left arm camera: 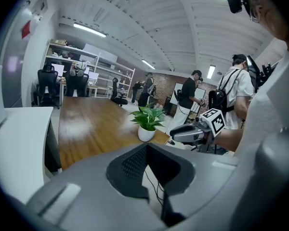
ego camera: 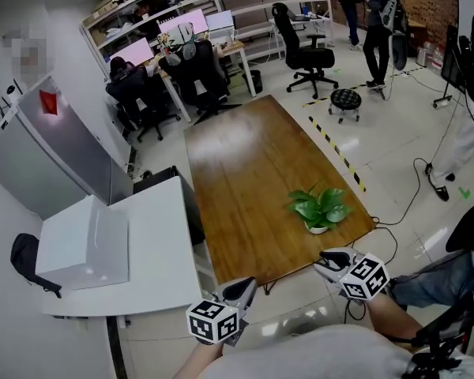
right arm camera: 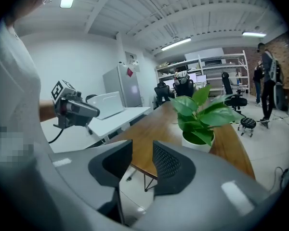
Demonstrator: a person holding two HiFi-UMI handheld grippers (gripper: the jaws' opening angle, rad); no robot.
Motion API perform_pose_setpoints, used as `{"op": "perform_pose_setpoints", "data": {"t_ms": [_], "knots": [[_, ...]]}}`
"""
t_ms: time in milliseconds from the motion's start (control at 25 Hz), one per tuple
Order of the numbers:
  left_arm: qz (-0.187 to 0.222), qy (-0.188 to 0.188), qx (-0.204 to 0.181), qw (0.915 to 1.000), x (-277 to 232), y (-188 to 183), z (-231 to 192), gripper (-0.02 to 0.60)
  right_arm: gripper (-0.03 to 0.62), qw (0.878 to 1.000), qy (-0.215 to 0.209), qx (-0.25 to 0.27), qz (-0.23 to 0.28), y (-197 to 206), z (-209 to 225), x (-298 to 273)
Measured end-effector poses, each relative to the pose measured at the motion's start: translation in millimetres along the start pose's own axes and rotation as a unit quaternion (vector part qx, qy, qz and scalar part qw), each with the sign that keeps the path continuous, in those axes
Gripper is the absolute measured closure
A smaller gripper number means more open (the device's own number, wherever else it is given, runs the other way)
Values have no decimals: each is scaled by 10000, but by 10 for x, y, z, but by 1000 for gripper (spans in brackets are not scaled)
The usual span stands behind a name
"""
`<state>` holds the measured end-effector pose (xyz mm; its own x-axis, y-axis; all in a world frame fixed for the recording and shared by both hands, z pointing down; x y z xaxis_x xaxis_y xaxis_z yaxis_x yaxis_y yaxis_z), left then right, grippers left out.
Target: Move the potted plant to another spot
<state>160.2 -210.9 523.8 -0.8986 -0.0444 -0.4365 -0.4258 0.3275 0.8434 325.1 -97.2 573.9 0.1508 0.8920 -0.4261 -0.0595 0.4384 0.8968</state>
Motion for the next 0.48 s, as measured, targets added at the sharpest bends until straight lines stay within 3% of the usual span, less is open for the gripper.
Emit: {"op": "perform_pose_setpoints", "data": {"t_ms": [200,480], "knots": [[-168,-96,20,9998,-81,33,-30,584,420,9987,468,-58,-207,339,509,-136],[-220,-285,59,9993,-102,13,-142,584,184,9948,905,-131,-453,500,1001,-485]]}}
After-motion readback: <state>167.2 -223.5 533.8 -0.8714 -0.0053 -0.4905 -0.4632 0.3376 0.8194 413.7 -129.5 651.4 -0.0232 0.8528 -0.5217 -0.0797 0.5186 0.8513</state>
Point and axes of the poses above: the fingertips, and each gripper's own axes: x backward along the fingers, z to its right, y out of its underside, the point moved 3 cm from there along x, backward along the fingers, and after that the axes turned 3 degrees about x, right-handed, at the moved point
